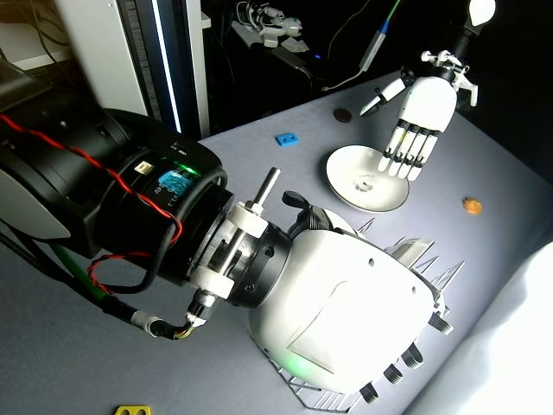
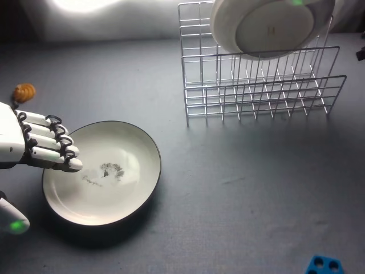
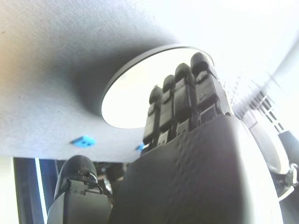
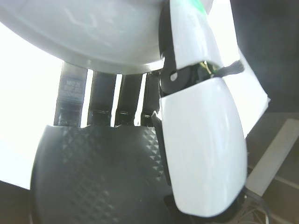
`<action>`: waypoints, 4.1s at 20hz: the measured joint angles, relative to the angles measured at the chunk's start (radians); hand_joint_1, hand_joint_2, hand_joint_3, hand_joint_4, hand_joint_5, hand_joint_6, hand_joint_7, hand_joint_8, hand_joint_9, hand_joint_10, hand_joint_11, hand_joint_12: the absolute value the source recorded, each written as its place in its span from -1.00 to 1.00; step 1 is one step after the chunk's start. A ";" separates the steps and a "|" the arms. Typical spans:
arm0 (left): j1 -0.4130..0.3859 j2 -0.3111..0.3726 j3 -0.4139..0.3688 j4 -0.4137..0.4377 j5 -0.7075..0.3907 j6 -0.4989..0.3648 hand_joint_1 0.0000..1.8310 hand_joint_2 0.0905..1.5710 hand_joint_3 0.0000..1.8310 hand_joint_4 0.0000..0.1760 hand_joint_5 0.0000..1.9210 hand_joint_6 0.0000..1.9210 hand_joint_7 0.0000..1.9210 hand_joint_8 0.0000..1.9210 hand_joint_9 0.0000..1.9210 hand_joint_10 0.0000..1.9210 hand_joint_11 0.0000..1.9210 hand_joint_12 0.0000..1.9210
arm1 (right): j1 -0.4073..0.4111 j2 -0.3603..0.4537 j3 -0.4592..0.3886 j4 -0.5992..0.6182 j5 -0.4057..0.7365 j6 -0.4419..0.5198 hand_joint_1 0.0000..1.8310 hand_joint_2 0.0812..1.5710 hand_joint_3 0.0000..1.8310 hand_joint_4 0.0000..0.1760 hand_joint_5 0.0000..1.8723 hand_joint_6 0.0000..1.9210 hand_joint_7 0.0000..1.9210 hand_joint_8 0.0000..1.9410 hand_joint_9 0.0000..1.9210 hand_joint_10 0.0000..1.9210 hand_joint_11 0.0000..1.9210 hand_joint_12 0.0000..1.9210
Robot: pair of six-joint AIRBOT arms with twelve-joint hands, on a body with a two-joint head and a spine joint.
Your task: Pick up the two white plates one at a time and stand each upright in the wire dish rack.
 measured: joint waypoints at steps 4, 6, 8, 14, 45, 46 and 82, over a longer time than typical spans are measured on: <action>0.000 0.003 -0.006 0.000 -0.002 0.000 -1.00 0.28 -1.00 -1.00 -0.86 -1.00 -0.86 -1.00 -0.88 -1.00 -1.00 -0.72 | -0.033 -0.026 0.037 -0.002 0.005 0.038 0.50 0.37 -1.00 -1.00 -0.06 0.10 0.07 -0.10 0.03 0.14 -0.16 0.19; 0.000 0.003 -0.006 0.000 -0.002 -0.001 -1.00 0.28 -1.00 -1.00 -0.87 -1.00 -0.88 -1.00 -0.91 -1.00 -1.00 -0.72 | -0.033 -0.027 0.045 -0.001 0.008 0.038 0.50 0.38 -1.00 -1.00 -0.07 0.11 0.07 -0.10 0.01 0.16 -0.17 0.20; 0.000 0.003 -0.006 0.000 -0.002 -0.001 -1.00 0.27 -1.00 -1.00 -0.87 -1.00 -0.87 -1.00 -0.89 -1.00 -1.00 -0.70 | -0.041 -0.034 0.054 0.000 0.027 0.040 0.37 0.39 -1.00 -1.00 -0.05 0.12 0.09 -0.06 0.05 -0.23 -0.18 0.20; -0.002 0.003 -0.008 0.001 -0.001 -0.002 -1.00 0.28 -1.00 -1.00 -0.86 -1.00 -0.84 -1.00 -0.86 -1.00 -1.00 -0.64 | -0.077 -0.066 0.080 -0.016 0.067 0.042 0.50 0.38 -1.00 -1.00 -0.07 0.15 0.04 -0.07 0.02 0.16 -0.19 0.20; -0.002 0.003 -0.010 0.012 -0.002 -0.002 -1.00 0.28 -1.00 -1.00 -0.86 -1.00 -0.86 -1.00 -0.88 -1.00 -1.00 -0.71 | -0.134 -0.010 0.061 -0.013 0.127 0.113 0.32 0.43 -1.00 -1.00 -0.53 -0.50 -0.57 -0.42 -0.66 -0.29 -1.00 0.32; -0.002 0.003 -0.010 0.011 -0.002 -0.002 -1.00 0.27 -1.00 -1.00 -0.88 -1.00 -0.88 -1.00 -0.89 -1.00 -1.00 -0.75 | -0.130 -0.007 0.057 -0.013 0.129 0.113 0.32 0.43 -1.00 -1.00 -0.54 -0.51 -0.56 -0.46 -0.64 -0.34 -1.00 0.31; 0.106 -0.013 0.002 0.038 0.039 -0.085 -1.00 0.27 -1.00 -1.00 -0.85 -1.00 -0.84 -1.00 -0.86 -1.00 -1.00 -0.69 | -0.120 -0.047 -0.380 0.061 0.266 -1.146 0.26 0.48 -0.99 -1.00 -0.54 -0.86 -0.49 -0.98 -0.62 -0.86 -1.00 -0.03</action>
